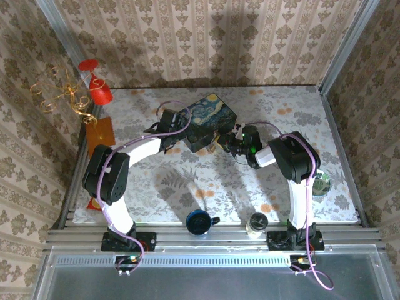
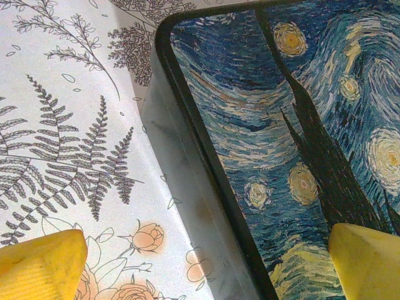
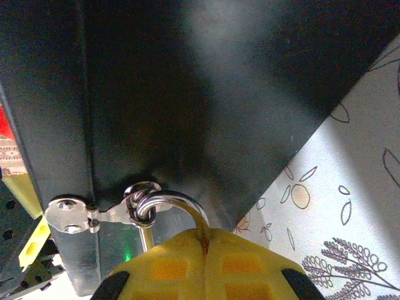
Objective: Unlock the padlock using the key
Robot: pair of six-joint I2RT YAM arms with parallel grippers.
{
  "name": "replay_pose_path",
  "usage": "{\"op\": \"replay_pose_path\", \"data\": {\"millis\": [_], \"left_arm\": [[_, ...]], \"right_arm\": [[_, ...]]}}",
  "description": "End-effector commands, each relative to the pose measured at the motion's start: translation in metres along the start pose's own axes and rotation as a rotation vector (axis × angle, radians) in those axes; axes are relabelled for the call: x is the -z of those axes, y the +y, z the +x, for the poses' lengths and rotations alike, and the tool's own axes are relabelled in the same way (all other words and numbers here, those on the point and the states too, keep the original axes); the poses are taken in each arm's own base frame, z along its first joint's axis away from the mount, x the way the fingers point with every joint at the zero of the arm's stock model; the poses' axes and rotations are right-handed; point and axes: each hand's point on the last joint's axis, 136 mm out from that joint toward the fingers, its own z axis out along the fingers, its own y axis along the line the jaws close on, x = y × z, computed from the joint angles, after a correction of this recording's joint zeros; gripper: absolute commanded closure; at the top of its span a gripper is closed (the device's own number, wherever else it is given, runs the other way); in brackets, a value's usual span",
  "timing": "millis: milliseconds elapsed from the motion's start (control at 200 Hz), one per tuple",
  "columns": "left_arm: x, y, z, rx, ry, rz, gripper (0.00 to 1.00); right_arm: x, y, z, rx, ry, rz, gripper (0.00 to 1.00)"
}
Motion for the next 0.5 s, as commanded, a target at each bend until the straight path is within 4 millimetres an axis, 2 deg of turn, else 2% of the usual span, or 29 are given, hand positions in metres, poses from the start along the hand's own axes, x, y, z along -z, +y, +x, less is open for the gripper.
{"op": "replay_pose_path", "data": {"millis": [0, 495], "left_arm": [[-0.0096, 0.0318, 0.0346, -0.014, 0.113, -0.103, 0.00], [-0.0128, 0.0355, 0.0423, 0.008, 0.123, -0.100, 0.00]], "right_arm": [[0.0091, -0.0034, -0.0159, -0.019, -0.066, 0.018, 1.00], [0.0178, -0.0095, -0.0250, -0.032, -0.127, 0.050, 1.00]]}}
